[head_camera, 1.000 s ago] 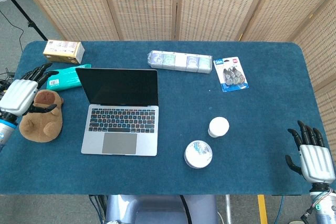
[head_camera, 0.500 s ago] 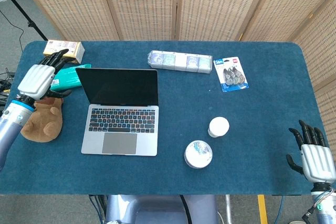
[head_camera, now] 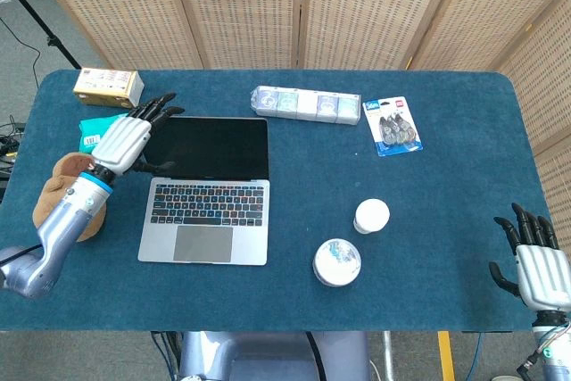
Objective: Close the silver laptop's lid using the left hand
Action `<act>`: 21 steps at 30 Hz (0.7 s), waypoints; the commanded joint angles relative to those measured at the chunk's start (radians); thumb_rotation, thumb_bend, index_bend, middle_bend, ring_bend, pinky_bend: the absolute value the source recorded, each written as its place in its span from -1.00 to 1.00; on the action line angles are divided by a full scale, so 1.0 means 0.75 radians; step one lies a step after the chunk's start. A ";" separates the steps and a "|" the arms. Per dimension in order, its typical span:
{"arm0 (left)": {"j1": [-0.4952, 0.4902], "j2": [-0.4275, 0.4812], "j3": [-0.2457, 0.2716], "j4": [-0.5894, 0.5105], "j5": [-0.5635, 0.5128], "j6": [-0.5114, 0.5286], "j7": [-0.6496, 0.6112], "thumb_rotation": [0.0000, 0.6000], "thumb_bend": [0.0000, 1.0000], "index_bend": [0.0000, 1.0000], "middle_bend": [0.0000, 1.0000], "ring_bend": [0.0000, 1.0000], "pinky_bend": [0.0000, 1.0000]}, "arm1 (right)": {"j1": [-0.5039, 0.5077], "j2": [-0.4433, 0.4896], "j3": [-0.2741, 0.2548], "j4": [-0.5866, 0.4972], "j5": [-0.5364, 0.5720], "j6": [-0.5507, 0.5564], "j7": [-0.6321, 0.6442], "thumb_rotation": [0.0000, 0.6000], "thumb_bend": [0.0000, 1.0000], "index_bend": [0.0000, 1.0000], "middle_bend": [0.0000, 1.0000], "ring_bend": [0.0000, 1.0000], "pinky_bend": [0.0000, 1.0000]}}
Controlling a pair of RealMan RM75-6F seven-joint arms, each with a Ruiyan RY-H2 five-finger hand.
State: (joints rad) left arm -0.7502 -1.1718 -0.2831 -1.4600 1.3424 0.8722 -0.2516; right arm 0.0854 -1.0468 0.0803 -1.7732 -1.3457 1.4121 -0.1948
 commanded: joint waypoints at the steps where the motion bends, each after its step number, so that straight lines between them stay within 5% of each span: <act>1: -0.018 0.007 0.000 -0.012 -0.015 -0.019 0.018 1.00 -0.62 -0.68 -0.93 -0.91 -0.76 | -0.002 0.002 0.000 -0.002 -0.001 0.003 0.003 1.00 -0.25 -0.66 -1.00 -1.00 -1.00; 9: -0.061 0.086 0.018 -0.047 -0.085 -0.161 0.012 1.00 -0.62 -0.68 -0.93 -0.91 -0.76 | -0.001 0.003 -0.001 -0.001 -0.004 0.002 0.005 1.00 -0.25 -0.66 -1.00 -1.00 -1.00; 21: -0.077 0.050 0.041 0.035 -0.113 -0.169 0.015 1.00 -0.62 -0.68 -0.93 -0.91 -0.76 | -0.001 0.001 0.001 0.000 -0.002 0.004 -0.002 1.00 -0.25 -0.66 -1.00 -1.00 -1.00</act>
State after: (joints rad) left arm -0.8072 -1.1307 -0.2536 -1.4371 1.2592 0.7457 -0.2375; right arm 0.0848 -1.0462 0.0808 -1.7737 -1.3476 1.4156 -0.1964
